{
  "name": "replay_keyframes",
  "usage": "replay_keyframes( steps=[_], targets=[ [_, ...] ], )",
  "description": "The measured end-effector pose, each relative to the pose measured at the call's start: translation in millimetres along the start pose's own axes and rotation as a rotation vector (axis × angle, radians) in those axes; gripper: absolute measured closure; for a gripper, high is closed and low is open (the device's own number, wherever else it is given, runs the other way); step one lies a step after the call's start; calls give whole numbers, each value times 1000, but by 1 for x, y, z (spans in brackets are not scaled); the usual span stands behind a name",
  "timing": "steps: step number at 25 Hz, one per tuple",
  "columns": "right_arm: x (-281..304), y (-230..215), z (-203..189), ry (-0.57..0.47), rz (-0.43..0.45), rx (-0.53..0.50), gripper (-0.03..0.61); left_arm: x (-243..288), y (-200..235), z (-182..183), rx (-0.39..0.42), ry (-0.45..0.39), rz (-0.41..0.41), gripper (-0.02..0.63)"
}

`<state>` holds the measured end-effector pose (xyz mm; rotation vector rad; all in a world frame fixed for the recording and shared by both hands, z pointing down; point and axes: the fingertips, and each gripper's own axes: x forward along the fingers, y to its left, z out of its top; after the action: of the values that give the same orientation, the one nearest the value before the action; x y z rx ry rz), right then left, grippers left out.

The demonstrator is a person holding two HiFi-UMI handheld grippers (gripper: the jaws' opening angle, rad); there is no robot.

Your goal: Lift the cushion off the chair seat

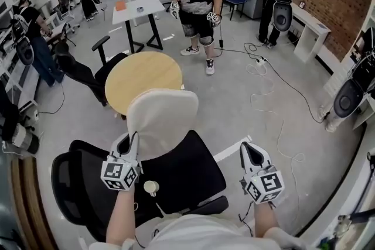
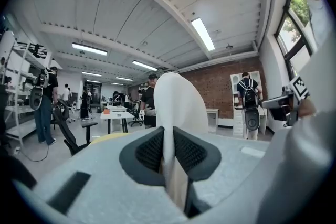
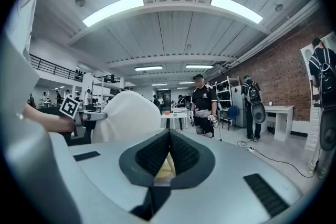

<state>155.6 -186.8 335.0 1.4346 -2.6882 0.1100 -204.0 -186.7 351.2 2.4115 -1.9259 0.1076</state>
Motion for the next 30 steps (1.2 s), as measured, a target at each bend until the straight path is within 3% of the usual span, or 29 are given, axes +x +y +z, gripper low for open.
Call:
replay_keyframes(
  steps=[14, 22, 30],
  targets=[
    [-34, -44, 5, -5, -130, 15, 577, -96, 31, 49, -60, -177, 174, 568],
    [-40, -36, -9, 27, -119, 29, 577, -136, 32, 28, -107, -182, 245, 568],
    [-29, -9, -10, 35, -81, 13, 577, -138, 35, 17, -136, -196, 228, 568]
  ],
)
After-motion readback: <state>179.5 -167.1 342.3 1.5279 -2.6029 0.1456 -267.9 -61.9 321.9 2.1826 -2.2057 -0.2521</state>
